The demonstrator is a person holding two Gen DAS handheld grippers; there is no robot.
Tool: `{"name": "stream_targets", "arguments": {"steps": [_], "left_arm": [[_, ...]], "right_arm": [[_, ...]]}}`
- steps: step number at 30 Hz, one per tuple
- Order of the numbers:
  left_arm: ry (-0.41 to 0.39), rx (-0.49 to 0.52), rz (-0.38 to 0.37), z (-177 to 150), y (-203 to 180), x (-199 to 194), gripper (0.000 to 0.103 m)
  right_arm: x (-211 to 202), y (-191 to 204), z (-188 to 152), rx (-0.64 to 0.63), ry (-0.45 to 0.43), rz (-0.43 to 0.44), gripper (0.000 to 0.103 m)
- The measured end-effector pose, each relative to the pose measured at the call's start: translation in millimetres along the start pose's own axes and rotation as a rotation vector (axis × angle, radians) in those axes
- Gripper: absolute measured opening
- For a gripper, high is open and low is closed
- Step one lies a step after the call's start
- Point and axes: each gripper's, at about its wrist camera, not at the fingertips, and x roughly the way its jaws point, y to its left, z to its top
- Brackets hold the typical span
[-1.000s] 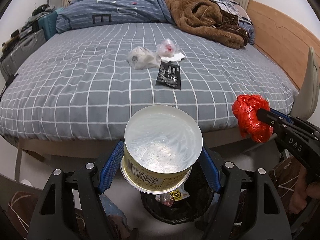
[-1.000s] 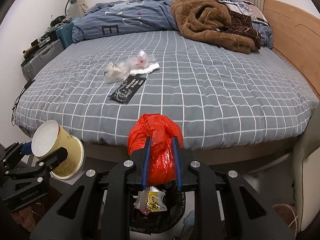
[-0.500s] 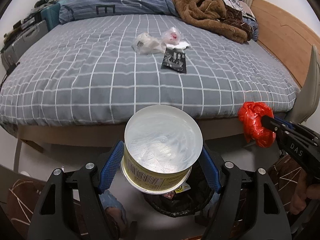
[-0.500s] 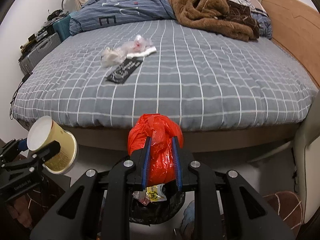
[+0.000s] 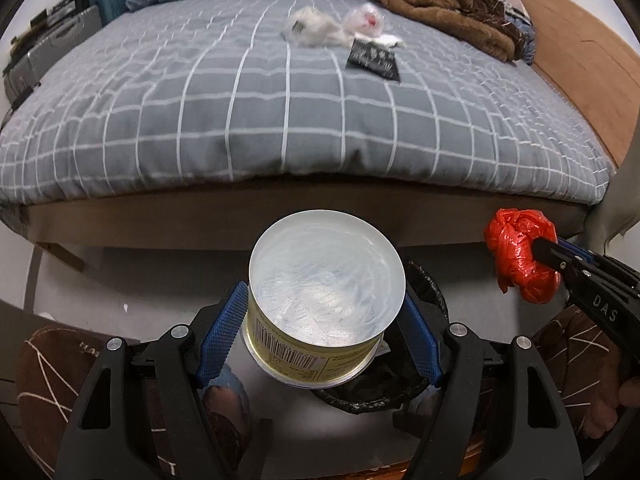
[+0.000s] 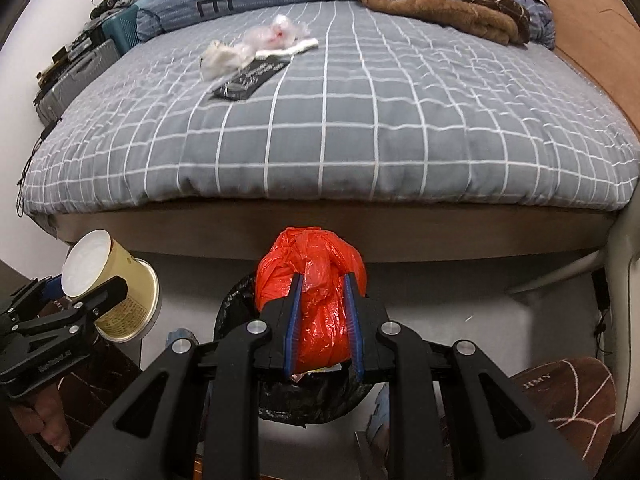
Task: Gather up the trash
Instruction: 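Lower the held red bag and yogurt cup down over the bin, then open the right tool to drop the red bag into the bin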
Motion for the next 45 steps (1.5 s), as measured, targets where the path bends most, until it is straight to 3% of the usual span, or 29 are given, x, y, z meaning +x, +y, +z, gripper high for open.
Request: {"name": "stream_targets", "arguments": {"steps": [15,26,34,40,45], "left_arm": [[0.116,-0.004,0.019,-13,4,52,0.072],[0.153,0.001,0.050,-17,5,73,0.072],[0.169,0.023,0.035,-16,-5,83,0.072],[0.168,0.043,-0.004,-15,-20,87,0.072],[0.162,0.048,-0.047,-10,-37,80,0.072]], "right_arm": [[80,13,-23,-0.032,0.176,0.009,0.020],[91,22,-25,-0.060,0.187,0.021,0.025],[82,20,-21,-0.070,0.141,0.017,0.059],[71,-3,-19,-0.048,0.107,-0.036,0.078],[63,-26,-21,-0.016,0.089,-0.076,0.088]]}}
